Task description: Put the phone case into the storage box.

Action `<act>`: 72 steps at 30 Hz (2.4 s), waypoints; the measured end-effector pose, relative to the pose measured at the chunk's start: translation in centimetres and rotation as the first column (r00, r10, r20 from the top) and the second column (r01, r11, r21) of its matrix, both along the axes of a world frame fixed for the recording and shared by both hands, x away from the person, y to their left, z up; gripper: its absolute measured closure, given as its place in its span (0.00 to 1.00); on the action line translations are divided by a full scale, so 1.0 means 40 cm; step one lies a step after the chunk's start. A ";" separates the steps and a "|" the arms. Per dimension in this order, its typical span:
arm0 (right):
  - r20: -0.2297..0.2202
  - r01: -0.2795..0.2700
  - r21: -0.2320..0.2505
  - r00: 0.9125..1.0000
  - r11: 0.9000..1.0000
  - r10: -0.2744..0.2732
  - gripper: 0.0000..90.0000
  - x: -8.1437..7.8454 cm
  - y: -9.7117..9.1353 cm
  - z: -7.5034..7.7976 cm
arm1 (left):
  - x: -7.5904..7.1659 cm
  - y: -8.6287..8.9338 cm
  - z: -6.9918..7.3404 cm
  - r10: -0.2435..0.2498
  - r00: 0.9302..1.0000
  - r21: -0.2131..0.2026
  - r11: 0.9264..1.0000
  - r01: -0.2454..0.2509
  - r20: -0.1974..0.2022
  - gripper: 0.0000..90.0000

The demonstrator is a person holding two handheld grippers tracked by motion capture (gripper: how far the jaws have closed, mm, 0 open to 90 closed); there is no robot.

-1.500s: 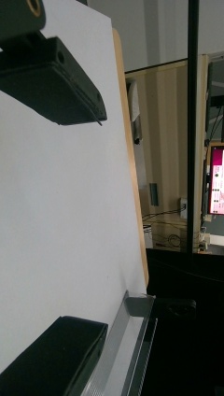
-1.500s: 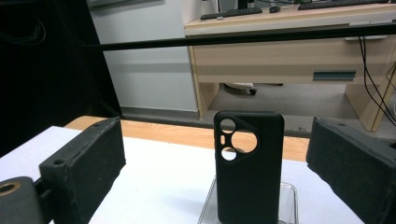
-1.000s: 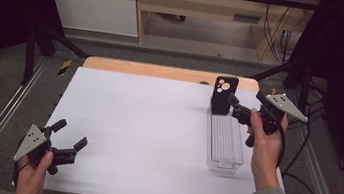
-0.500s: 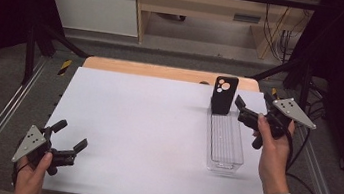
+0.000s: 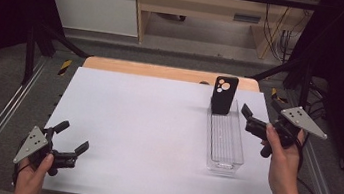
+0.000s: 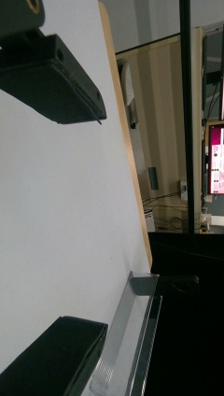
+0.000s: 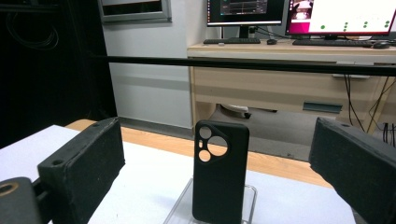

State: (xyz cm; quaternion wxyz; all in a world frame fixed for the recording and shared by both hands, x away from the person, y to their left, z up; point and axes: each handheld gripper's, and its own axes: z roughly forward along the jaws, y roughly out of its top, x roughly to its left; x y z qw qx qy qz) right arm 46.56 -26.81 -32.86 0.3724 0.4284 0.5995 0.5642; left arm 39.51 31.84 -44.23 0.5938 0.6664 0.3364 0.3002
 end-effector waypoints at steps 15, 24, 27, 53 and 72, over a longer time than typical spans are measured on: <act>0.009 -0.004 0.010 1.000 1.000 0.004 0.04 -0.056 -0.032 -0.041 | -0.005 0.003 0.002 0.001 1.000 0.001 1.000 -0.001 0.003 0.01; 0.004 -0.002 -0.006 1.000 1.000 0.002 0.04 -0.077 -0.044 -0.055 | -0.007 0.013 0.003 0.008 1.000 -0.010 1.000 -0.008 0.004 0.01; 0.006 0.000 -0.005 1.000 1.000 0.000 0.04 -0.084 -0.047 -0.060 | -0.008 0.013 0.004 0.007 1.000 -0.009 1.000 -0.007 0.006 0.01; 0.010 0.019 0.004 1.000 1.000 -0.019 0.03 -0.143 -0.084 -0.126 | -0.008 0.012 0.004 0.004 1.000 -0.011 1.000 -0.004 0.005 0.01; -0.006 -0.009 0.006 1.000 1.000 0.009 0.03 -0.176 -0.085 -0.189 | -0.009 0.011 0.004 -0.001 1.000 -0.005 1.000 0.001 0.006 0.01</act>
